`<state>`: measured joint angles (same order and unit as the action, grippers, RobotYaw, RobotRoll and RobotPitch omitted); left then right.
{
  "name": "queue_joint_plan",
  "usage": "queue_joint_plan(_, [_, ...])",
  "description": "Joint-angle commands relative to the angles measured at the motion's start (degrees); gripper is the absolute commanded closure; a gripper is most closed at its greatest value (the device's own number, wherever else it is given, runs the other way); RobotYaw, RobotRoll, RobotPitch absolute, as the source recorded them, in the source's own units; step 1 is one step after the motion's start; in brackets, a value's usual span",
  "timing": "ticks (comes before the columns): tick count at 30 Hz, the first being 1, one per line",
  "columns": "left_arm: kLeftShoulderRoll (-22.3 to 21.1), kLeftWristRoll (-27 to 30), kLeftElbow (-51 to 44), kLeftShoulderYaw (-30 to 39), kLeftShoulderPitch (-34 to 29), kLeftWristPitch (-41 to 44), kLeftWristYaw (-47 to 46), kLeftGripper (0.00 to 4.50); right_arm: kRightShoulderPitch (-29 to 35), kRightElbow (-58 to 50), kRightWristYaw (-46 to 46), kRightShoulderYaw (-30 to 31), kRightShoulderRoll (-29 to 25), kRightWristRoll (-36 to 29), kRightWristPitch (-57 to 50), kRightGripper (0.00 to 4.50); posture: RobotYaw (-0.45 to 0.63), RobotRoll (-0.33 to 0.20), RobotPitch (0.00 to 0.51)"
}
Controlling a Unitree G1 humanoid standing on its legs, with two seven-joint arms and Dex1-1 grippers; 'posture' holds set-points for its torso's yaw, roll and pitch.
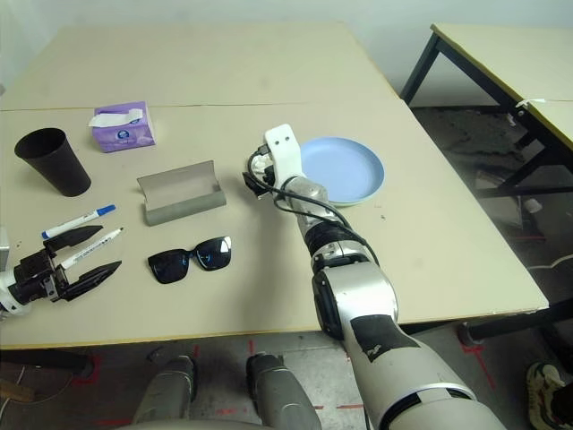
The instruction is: Organize and tidy the items on the table.
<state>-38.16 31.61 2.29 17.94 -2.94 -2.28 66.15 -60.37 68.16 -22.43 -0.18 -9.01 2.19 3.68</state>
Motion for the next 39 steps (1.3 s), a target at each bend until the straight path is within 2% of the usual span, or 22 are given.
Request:
queue_joint_plan(1, [-0.2, -0.5, -0.1, 0.0, -0.6, -0.2, 0.1, 0.00, -0.7, 1.1, -0.2, -0.6, 0.4, -0.2, -0.2, 0.03, 0.07, 0.000, 0.142])
queue_joint_plan(10, [0.1, -0.5, -0.8, -0.3, -0.6, -0.2, -0.3, 0.00, -0.6, 1.1, -0.4, -1.1, 0.4, -0.3, -0.3, 0.03, 0.06, 0.000, 0.138])
queue_joint_plan(11, [0.2, -0.5, -1.0, -0.4, -0.5, -0.2, -0.4, 0.00, -0.7, 1.0, -1.0, -1.4, 0.5, -0.6, -0.1, 0.20, 0.07, 0.000, 0.139])
queue_joint_plan(14, [0.3, -0.3, -1.4, -0.3, -0.2, -0.1, -0.8, 0.00, -0.8, 0.7, -2.1, -1.8, 0.7, -1.0, 0.1, 0.97, 0.07, 0.000, 0.137])
queue_joint_plan(23, [0.6, 0.1, -3.1, -0.1, 0.1, 0.0, -2.1, 0.00, -1.2, 0.2, -3.3, -2.4, 0.8, -1.4, 0.2, 4.46, 0.07, 0.000, 0.141])
queue_joint_plan(37, [0.6, -0.1, -3.3, -0.1, -0.3, -0.1, -2.4, 0.00, 0.1, -0.5, -4.6, -2.0, 1.3, -1.6, -0.2, 4.49, 0.06, 0.000, 0.146])
queue_joint_plan(39, [0.5, -0.2, -2.6, -0.1, -0.2, -0.1, -2.1, 0.00, 0.1, -1.0, -5.0, -1.9, 1.2, -1.6, -0.4, 4.13, 0.06, 0.000, 0.146])
